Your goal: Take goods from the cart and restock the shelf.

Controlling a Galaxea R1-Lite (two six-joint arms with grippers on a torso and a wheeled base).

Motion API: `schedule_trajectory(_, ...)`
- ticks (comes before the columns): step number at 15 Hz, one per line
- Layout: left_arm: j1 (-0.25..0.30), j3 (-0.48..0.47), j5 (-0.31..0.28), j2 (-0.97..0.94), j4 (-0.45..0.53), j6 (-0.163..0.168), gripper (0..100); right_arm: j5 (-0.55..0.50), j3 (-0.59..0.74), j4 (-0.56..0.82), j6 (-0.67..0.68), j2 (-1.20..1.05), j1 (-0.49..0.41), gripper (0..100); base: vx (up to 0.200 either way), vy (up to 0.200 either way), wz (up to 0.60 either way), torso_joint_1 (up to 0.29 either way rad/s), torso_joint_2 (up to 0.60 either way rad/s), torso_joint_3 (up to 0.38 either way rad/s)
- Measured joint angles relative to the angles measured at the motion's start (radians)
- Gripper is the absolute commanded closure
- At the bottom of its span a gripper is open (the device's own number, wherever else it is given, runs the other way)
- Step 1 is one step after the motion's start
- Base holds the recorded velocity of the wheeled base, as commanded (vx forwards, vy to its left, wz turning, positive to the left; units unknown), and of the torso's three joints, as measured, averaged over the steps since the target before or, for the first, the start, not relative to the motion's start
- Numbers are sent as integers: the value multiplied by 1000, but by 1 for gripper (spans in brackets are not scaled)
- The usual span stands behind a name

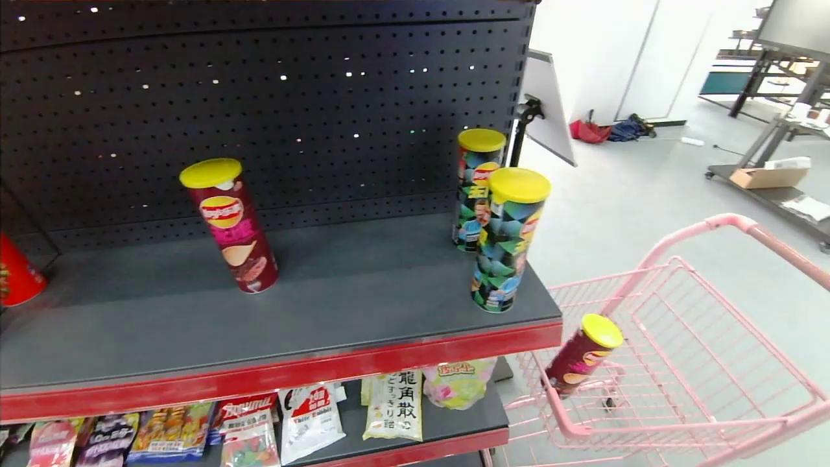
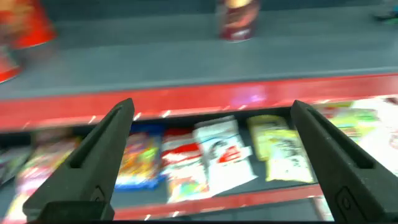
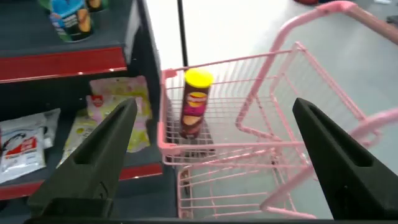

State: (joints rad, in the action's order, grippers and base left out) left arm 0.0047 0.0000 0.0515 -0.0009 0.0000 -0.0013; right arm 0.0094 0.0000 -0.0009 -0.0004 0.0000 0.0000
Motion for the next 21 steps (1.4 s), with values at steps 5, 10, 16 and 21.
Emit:
schedule_trajectory(5, 0, 0, 0, 0, 0, 0, 0, 0, 0, 0, 0, 0, -1, 0, 0, 0, -480, 0, 1, 3)
schedule_trajectory(10, -1, 0, 1, 0, 0, -1, 0, 0, 0, 0, -2, 0, -2, 0, 0, 0, 0, -13, 24, 19)
schedule_trajectory(16, 0, 0, 0, 0, 0, -1, 0, -1, 0, 0, 0, 0, 0, 0, 0, 0, 0, -141, 344, 195)
schedule_trajectory(21, 0, 0, 0, 0, 0, -1, 0, 0, 0, 0, -1, 0, -1, 0, 0, 0, 0, -144, 361, 215)
